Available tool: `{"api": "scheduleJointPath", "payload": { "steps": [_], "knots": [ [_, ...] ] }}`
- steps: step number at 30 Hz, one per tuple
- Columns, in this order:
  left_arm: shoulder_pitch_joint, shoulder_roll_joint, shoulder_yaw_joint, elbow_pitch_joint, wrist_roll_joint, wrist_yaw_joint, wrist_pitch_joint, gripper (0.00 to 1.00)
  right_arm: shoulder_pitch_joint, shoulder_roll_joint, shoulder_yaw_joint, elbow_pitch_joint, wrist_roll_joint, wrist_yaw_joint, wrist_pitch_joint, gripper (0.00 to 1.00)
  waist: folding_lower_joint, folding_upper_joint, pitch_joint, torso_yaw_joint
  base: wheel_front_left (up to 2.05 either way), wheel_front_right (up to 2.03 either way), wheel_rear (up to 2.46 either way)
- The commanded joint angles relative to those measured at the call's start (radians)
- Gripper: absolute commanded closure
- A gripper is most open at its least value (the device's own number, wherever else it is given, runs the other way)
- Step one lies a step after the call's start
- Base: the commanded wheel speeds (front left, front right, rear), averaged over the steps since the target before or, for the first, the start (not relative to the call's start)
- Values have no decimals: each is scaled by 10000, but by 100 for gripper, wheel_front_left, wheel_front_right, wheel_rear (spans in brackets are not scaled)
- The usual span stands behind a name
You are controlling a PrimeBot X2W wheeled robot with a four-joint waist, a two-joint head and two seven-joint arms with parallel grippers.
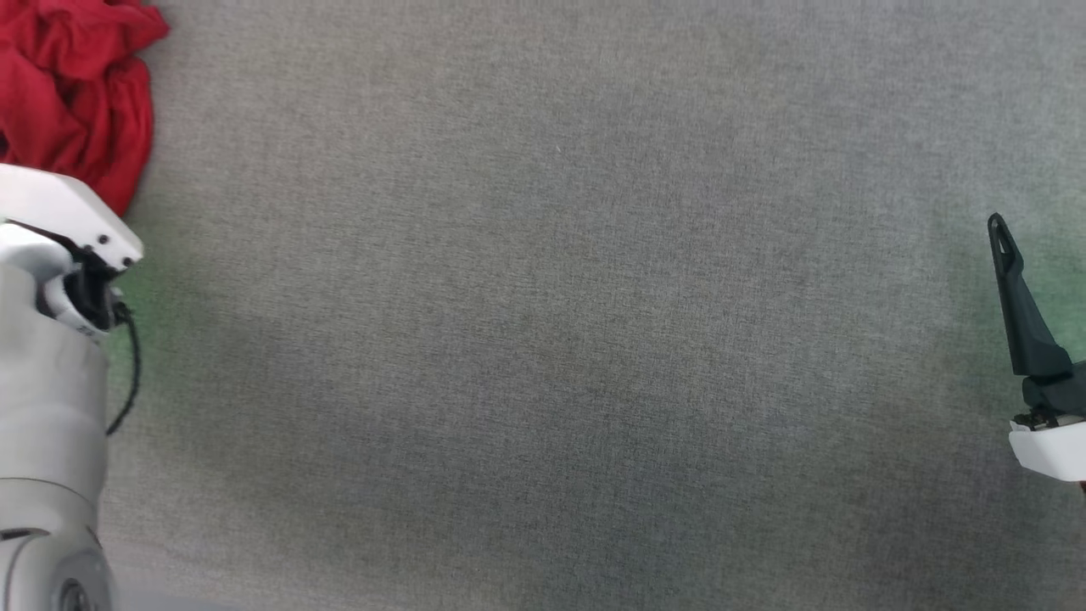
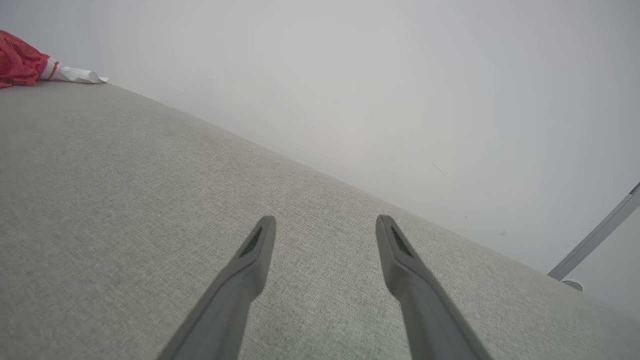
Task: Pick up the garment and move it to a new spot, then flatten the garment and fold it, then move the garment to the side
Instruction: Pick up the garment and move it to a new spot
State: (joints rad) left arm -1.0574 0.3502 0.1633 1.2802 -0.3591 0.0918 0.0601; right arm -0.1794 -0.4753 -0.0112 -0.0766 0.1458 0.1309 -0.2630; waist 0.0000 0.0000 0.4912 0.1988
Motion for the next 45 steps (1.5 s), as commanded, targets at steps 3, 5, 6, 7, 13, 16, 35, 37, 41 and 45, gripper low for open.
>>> {"api": "scheduleJointPath", "payload": {
  "steps": [3, 5, 6, 7, 13, 16, 35, 37, 41, 45],
  "knots": [
    [-305, 230, -107, -110, 107, -106, -425, 100, 14, 156, -58, 79, -25, -3, -22, 0, 0, 0, -278, 80, 0, 0, 0],
    [-466, 373, -197, -180, 199, -143, -719, 100, 53, 264, -63, 111, -32, -3, -21, 0, 0, 0, -467, 111, 0, 0, 0],
    [-543, 427, -249, -215, 234, -202, -836, 100, 68, 302, -61, 143, -45, -3, -21, 0, 0, 0, -562, 124, 0, 0, 0],
    [-639, 482, -339, -258, 325, -229, -955, 100, 82, 352, -68, 170, -74, -3, -21, 0, 0, 0, -659, 140, 0, 0, 0],
    [-1202, 792, -759, -629, 636, -387, -1735, 100, 194, 699, -151, 294, -127, -3, -21, 0, 0, 0, -1272, 198, 0, 0, 0],
    [-1439, 923, -954, -815, 800, -457, -2064, 100, 254, 866, -183, 328, -180, -3, -21, 0, 0, 0, -1581, 218, 0, 0, 0],
    [-2921, 1043, -2340, -2566, 1539, -1489, -2105, 100, 686, 1638, -732, 350, -427, -3, -21, 0, 0, 0, -2923, 176, 0, 0, 0],
    [-2962, 1016, -2420, -2695, 1556, -1564, -2029, 100, 700, 1685, -769, 356, -448, -3, -21, 0, 0, 0, -2977, 121, 0, 0, 0],
    [-3098, 880, -2739, -3338, 1563, -1807, -1735, 100, 831, 1895, -939, 354, -511, -3, -21, 0, 0, 0, -3204, -158, 0, 0, 0],
    [-3036, 697, -3064, -4126, 1511, -1971, -1265, 100, 925, 2083, -1116, 354, -574, -3, -21, 0, 0, 0, -3454, -528, 0, 0, 0]
  ]
}}
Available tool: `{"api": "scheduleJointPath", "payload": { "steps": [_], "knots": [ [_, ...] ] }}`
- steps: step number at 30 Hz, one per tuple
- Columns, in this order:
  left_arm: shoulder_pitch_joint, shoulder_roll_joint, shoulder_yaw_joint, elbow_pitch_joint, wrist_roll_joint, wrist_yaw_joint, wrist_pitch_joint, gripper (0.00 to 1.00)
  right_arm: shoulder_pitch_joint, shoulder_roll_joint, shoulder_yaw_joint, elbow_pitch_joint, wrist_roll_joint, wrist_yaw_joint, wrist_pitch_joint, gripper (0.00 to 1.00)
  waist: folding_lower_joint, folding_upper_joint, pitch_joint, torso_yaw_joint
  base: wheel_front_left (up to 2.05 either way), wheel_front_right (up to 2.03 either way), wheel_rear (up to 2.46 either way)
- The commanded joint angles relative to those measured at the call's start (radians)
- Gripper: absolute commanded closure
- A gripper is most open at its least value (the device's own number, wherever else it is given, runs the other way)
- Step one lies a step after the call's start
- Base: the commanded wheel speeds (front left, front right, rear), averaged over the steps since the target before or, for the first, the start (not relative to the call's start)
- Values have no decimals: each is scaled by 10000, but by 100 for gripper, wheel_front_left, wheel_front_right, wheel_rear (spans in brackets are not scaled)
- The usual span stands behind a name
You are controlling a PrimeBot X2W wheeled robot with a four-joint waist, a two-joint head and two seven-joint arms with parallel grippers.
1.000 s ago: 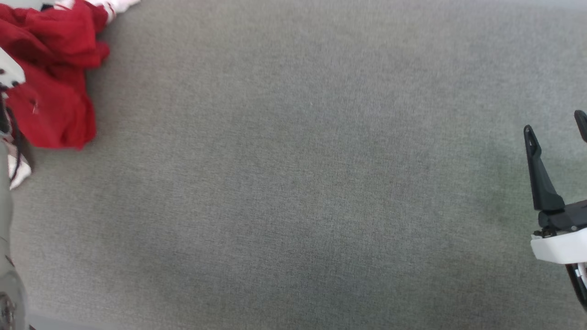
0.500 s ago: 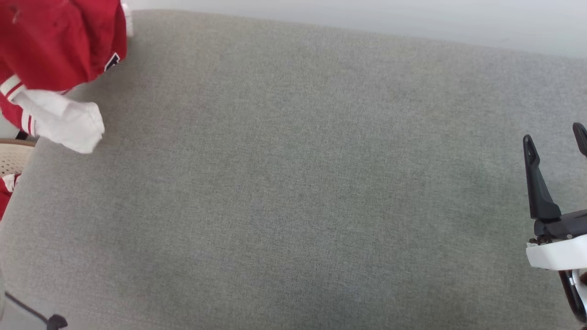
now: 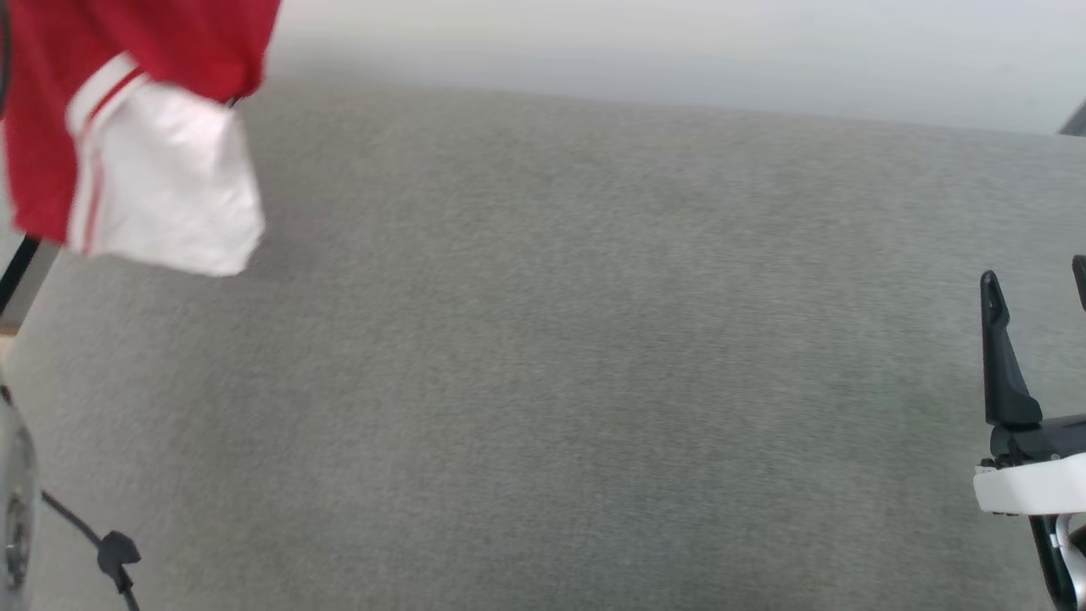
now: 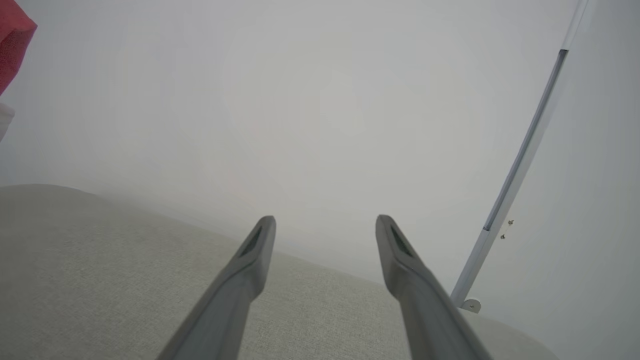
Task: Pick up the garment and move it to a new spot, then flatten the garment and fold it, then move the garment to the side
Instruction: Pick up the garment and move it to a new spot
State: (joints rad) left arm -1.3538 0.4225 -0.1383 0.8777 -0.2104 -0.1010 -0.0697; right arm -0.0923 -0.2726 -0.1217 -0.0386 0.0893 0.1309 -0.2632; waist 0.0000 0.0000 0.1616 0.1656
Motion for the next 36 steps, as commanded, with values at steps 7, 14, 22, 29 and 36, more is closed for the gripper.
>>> {"api": "scheduleJointPath", "payload": {
  "steps": [7, 14, 22, 29, 36],
  "knots": [
    [624, -405, -659, -2152, -310, -213, 1424, 100, 306, 417, -427, -124, -191, -3, -19, 0, 0, 0, -490, -1154, 0, 0, 0],
    [1605, -631, -1018, -3889, -670, -213, 2781, 100, 359, 524, -756, -26, -268, -3, -19, 0, 0, 0, -442, -2073, 0, 0, 0],
    [3168, -1223, -1766, -5810, -1268, -89, 5273, 100, 433, 737, -1102, 105, -277, -3, -19, 0, 0, 0, -177, -2651, 0, 0, 0],
    [5057, -1451, -2523, -7215, -1651, 329, 7552, 100, 244, 996, -1067, 189, -147, -3, -19, 0, 0, 0, 229, -2909, 0, 0, 0],
    [6681, -1404, -2969, -7273, -1971, 582, 8659, 100, -27, 1119, -871, 298, -57, -3, -19, 0, 0, 0, 656, -3090, 0, 0, 0]
  ]
}}
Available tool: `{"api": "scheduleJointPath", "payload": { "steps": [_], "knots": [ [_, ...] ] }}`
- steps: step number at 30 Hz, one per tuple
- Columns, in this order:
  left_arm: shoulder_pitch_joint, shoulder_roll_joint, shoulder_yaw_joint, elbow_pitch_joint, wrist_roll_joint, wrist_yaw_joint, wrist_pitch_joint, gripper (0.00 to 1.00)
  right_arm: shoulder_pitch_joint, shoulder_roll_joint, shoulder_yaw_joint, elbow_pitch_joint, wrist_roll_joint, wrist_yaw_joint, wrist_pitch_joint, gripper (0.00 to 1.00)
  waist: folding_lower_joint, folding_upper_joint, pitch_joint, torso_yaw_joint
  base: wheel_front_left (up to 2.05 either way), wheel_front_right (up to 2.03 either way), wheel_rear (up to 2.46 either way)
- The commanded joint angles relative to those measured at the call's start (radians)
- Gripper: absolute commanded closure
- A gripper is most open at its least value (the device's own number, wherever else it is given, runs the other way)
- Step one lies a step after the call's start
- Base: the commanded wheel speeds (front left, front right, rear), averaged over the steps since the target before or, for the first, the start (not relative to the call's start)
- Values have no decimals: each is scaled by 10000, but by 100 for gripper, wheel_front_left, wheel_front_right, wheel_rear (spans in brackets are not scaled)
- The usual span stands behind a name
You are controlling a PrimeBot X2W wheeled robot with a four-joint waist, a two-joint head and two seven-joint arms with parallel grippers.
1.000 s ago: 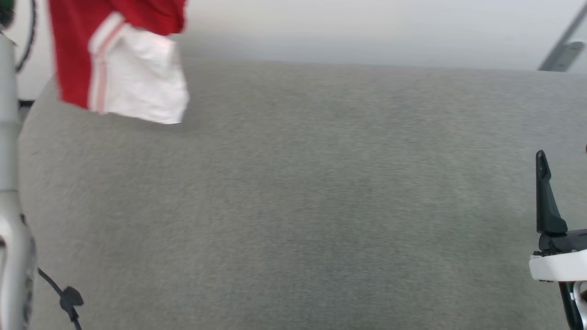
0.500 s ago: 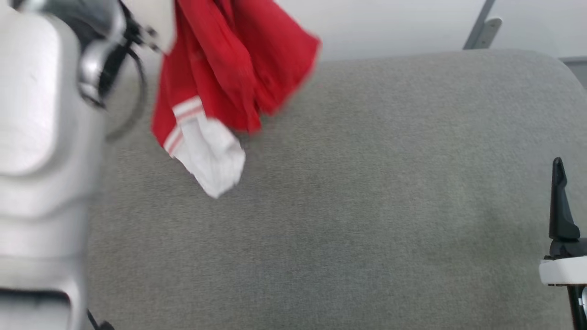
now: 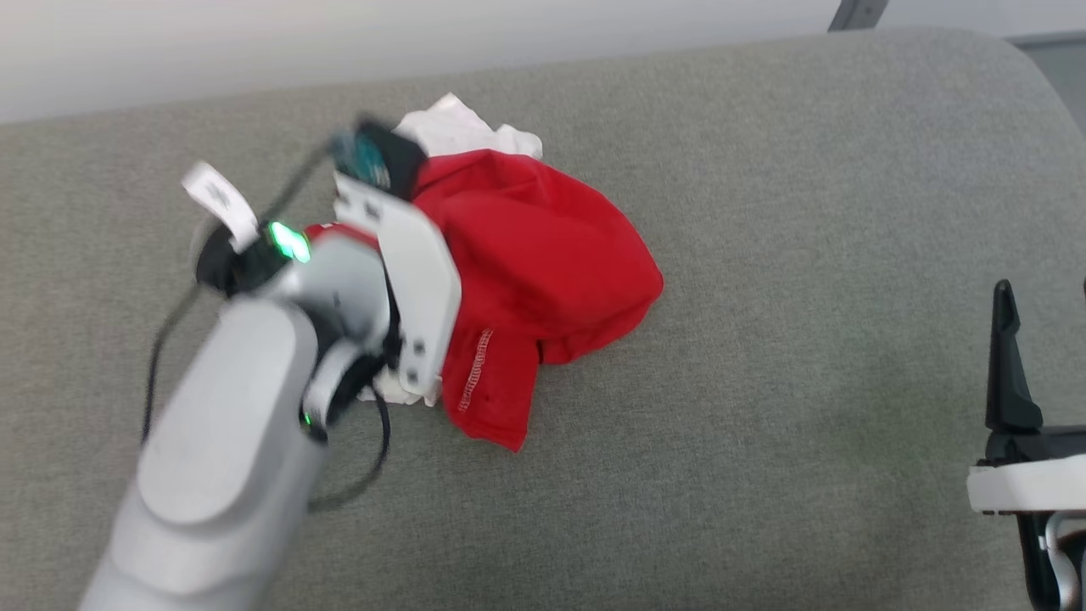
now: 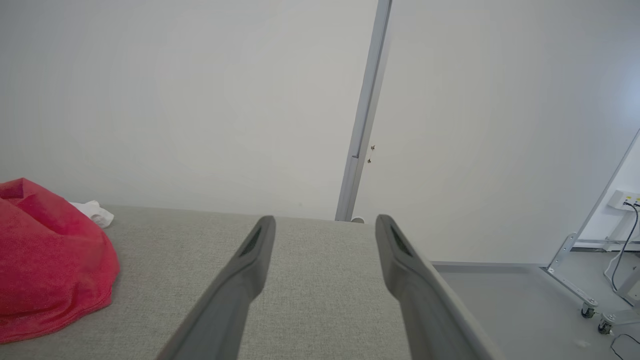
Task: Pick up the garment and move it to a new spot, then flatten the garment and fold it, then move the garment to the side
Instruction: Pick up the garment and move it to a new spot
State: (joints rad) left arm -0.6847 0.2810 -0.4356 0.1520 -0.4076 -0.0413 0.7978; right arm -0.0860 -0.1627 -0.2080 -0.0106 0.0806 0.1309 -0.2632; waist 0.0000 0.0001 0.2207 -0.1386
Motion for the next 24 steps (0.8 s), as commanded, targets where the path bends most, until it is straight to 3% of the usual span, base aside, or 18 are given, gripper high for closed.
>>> {"api": "scheduleJointPath", "payload": {
  "steps": [1, 6, 18, 20, 22, 23, 24],
  "knots": [
    [264, -25, -18, 114, -146, 35, 93, 100, -130, 23, 26, 43, 61, -3, -20, 0, 0, -1, 128, -72, 0, 0, 0],
    [920, 32, -296, 1011, -134, -22, 89, 100, -311, 37, 173, 132, 133, -3, -19, 0, 0, -1, 350, -132, 0, 0, 0],
    [1224, -582, -884, 3685, -273, -318, -547, 100, -492, -7, 490, 370, 200, -3, -19, 0, 0, -1, 340, -184, 0, 0, 0],
    [1155, -700, -890, 3798, -364, -359, -712, 66, -402, -34, 540, 397, 229, -3, -19, 0, 0, -1, 222, -137, 0, 0, 0],
    [1086, -747, -925, 3760, -415, -464, -962, 50, -290, -57, 561, 426, 213, -3, -19, 0, 0, -1, 90, -71, 0, 0, 0],
    [1069, -763, -883, 3729, -465, -466, -1070, 0, -255, -63, 584, 425, 215, -3, -19, 0, 0, -1, 25, -37, 0, 0, 0],
    [1067, -753, -890, 3684, -482, -505, -1148, 0, -222, -67, 580, 427, 213, -3, -19, 0, 0, -1, -45, -2, 0, 0, 0]
  ]
}}
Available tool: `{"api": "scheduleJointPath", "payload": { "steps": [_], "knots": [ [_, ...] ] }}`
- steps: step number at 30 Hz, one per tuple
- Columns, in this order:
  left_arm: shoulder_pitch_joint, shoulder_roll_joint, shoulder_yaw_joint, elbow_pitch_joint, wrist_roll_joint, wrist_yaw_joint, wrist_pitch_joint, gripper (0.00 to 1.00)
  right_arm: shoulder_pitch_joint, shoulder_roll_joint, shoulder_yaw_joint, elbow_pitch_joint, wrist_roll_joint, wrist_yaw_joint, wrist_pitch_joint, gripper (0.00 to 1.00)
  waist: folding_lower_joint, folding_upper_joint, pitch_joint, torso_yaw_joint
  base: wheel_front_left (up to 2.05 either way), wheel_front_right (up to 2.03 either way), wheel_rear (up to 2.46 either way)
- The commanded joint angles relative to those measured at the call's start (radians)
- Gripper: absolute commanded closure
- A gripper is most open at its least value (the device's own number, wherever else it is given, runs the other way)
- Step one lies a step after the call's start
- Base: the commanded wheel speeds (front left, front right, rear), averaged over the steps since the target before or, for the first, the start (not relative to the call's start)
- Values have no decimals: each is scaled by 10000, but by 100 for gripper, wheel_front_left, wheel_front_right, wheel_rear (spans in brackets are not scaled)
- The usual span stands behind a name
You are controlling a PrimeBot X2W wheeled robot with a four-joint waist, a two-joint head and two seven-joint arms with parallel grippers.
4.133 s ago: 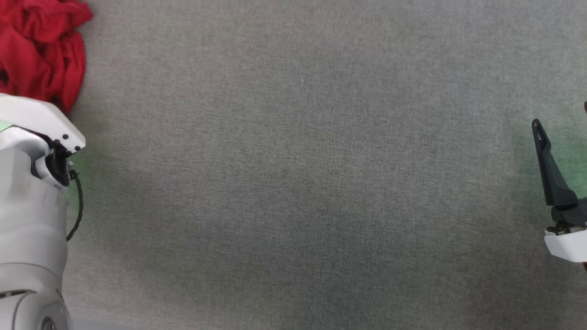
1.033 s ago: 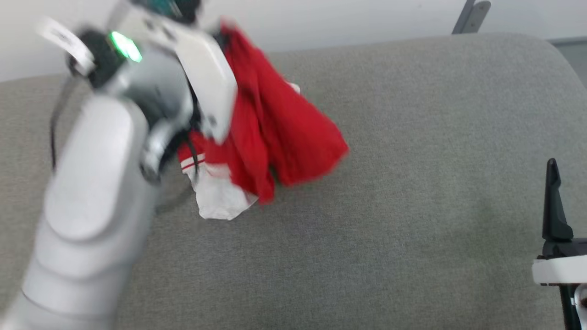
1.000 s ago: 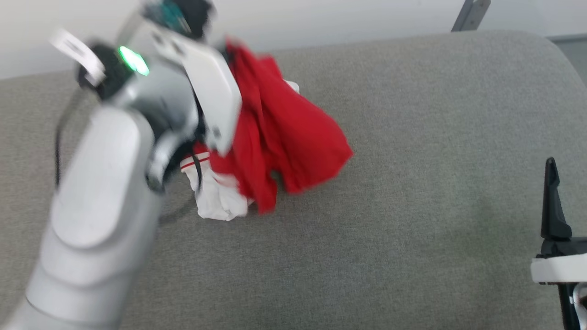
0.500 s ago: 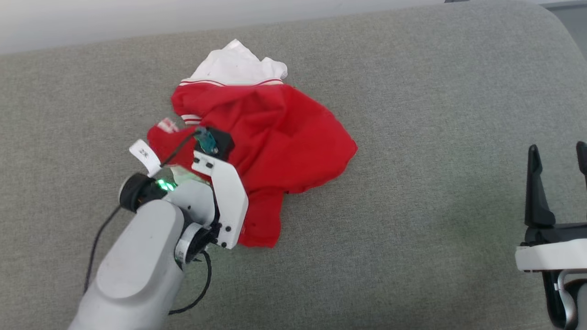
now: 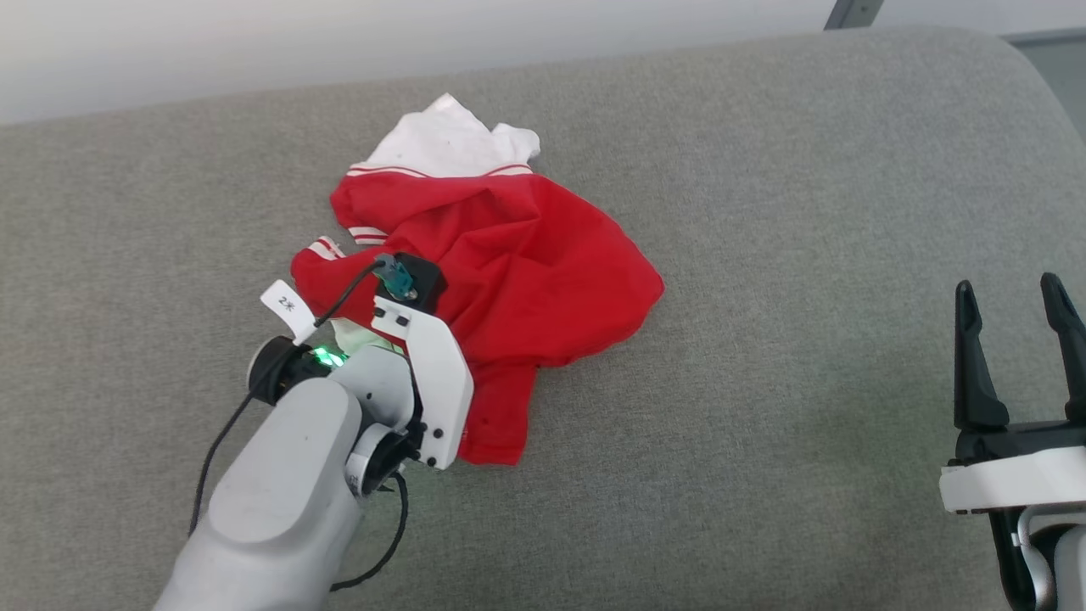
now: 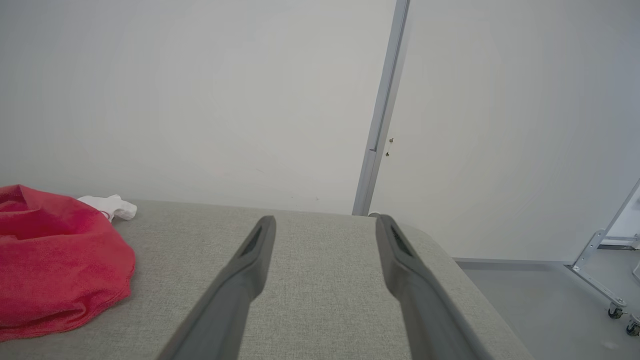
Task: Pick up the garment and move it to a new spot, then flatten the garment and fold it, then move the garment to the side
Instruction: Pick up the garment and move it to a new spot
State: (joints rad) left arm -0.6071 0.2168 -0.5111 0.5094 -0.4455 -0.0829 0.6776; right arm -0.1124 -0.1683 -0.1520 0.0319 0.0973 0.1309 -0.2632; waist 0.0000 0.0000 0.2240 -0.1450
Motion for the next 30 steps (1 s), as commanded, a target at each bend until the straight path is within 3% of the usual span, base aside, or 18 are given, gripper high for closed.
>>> {"api": "scheduleJointPath", "payload": {
  "steps": [1, 9, 18, 30],
  "knots": [
    [275, -79, -85, 34, -126, -83, -82, 0, 81, -24, 25, 6, 42, -3, -19, 0, 0, 0, -147, 97, 0, 0, 0],
    [573, 390, 417, -887, -101, 110, -1339, 0, 467, -82, 49, 20, 15, -3, -19, 0, 0, 0, -785, 454, 0, 0, 0],
    [1943, 1080, 1286, -2148, -30, 332, -4592, 0, 789, -143, 77, 63, 85, -3, -19, 0, 0, 0, -1276, 787, 0, 0, 0],
    [3689, 1424, 2538, -2264, -399, 530, -8130, 0, 1041, -367, 13, 285, 276, -3, -19, 0, 0, 0, -1661, 972, 0, 0, 0]
  ]
}}
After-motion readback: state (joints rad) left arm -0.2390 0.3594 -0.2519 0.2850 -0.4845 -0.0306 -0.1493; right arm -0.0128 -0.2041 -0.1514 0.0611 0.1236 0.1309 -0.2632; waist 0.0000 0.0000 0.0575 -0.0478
